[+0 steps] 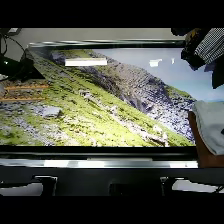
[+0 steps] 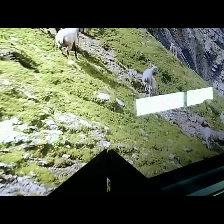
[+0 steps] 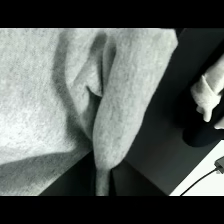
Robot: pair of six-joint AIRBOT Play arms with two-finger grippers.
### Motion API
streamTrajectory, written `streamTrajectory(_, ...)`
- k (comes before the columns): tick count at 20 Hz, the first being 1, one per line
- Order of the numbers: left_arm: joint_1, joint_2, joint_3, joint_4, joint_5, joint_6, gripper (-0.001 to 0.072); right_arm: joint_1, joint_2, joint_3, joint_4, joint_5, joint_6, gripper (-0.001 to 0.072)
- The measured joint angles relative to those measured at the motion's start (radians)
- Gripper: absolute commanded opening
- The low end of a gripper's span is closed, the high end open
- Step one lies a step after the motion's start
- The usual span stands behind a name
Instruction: Fold the clothes and pants, and hang the long-sleeved shirts on hangers.
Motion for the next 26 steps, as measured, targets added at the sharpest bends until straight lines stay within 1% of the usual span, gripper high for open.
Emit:
streamTrajectory(1, 0.000, -0.001, 0.000, 0.000, 0.000, 0.000, 0.0018, 0.000, 0.000, -0.003, -0.003, 0.001, -0.004, 0.0151)
streamTrajectory(2, 0.000, -0.001, 0.000, 0.000, 0.000, 0.000, 0.0018, 0.000, 0.000, -0.006, -0.008, 0.010, -0.011, 0.0347)
streamTrajectory(3, 0.000, -0.001, 0.000, 0.000, 0.000, 0.000, 0.0018, 0.000, 0.001, -0.007, -0.011, 0.025, -0.019, 0.0461)
streamTrajectory(4, 0.000, -0.002, 0.000, 0.000, 0.000, 0.000, 0.0018, 0.000, 0.004, -0.008, -0.013, 0.032, -0.027, 0.0452)
streamTrajectory(6, 0.000, -0.002, 0.000, 0.011, 0.000, 0.000, 0.0018, 0.000, 0.023, -0.010, -0.013, 0.037, -0.037, 0.0403)
streamTrajectory(7, 0.000, -0.002, 0.000, 0.024, 0.000, 0.000, 0.0017, 0.000, 0.042, -0.009, -0.012, 0.026, -0.045, 0.0402)
streamTrajectory(8, 0.000, -0.002, 0.000, 0.042, 0.000, 0.000, 0.0018, 0.000, 0.064, -0.005, 0.000, 0.004, -0.046, 0.0362)
streamTrajectory(9, 0.000, -0.002, 0.000, 0.064, 0.000, -0.001, 0.0018, 0.000, 0.086, 0.002, 0.032, -0.023, -0.053, 0.0319)
streamTrajectory(11, -0.001, -0.002, 0.000, 0.109, 0.000, -0.003, 0.0017, 0.011, 0.129, 0.026, 0.145, -0.096, -0.085, 0.0308)
streamTrajectory(13, -0.008, -0.002, -0.001, 0.167, 0.001, -0.007, 0.0017, 0.063, 0.167, 0.047, 0.295, -0.183, -0.143, 0.0294)
streamTrajectory(15, -0.023, 0.003, -0.014, 0.214, 0.003, -0.007, 0.0017, 0.165, 0.198, 0.058, 0.425, -0.250, -0.201, 0.0177)
streamTrajectory(17, -0.044, 0.024, -0.061, 0.253, 0.020, -0.007, 0.0017, 0.303, 0.219, 0.064, 0.509, -0.283, -0.247, 0.0116)
streamTrajectory(18, -0.058, 0.045, -0.101, 0.270, 0.040, -0.005, 0.0017, 0.380, 0.225, 0.066, 0.537, -0.291, -0.269, 0.0069)
streamTrajectory(19, -0.072, 0.071, -0.152, 0.279, 0.068, -0.001, 0.0017, 0.450, 0.230, 0.066, 0.557, -0.294, -0.286, 0.0049)
streamTrajectory(23, -0.111, 0.182, -0.364, 0.307, 0.192, 0.014, 0.0018, 0.696, 0.246, 0.069, 0.598, -0.302, -0.333, 0.0045)
streamTrajectory(26, -0.122, 0.222, -0.446, 0.328, 0.219, 0.019, 0.0019, 0.814, 0.251, 0.069, 0.610, -0.304, -0.345, 0.0046)
